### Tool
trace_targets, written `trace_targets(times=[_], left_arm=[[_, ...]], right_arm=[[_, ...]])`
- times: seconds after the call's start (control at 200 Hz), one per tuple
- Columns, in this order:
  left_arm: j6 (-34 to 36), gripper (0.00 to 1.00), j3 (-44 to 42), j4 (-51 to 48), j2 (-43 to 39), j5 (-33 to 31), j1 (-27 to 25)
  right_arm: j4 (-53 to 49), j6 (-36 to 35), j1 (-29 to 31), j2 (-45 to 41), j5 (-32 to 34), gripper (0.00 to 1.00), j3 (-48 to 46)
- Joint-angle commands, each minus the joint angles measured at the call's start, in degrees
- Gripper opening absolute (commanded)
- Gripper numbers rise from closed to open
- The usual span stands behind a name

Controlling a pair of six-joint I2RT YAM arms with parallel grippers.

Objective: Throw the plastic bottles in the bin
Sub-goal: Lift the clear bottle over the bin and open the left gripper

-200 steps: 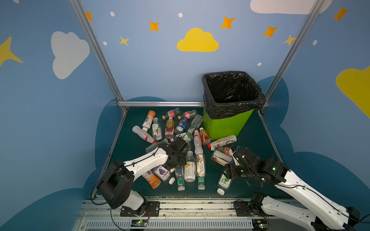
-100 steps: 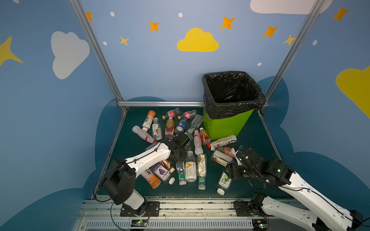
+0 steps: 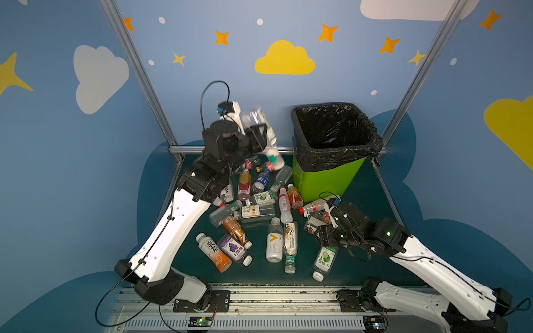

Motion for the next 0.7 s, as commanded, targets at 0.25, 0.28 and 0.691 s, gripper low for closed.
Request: trace_targets(times=[0.25, 0.28, 0.691], left_arm=[[-0.36, 0.98, 30.24, 10.97, 37.33, 15.55, -0.22], [1.06, 1.00, 34.15, 6.85, 39.01, 16.13, -0.57], [13.64, 1.00, 20.03, -12.59, 15.68, 9.76, -0.34]], right_arm=[[4.57, -1.74, -4.07, 4.14, 0.98, 0.80, 3.35], [4.81, -1.31, -4.63, 3.87, 0.22, 0.80, 2.74], [5.28, 0.17, -5.95, 1.21, -0.33, 0.80, 0.37]])
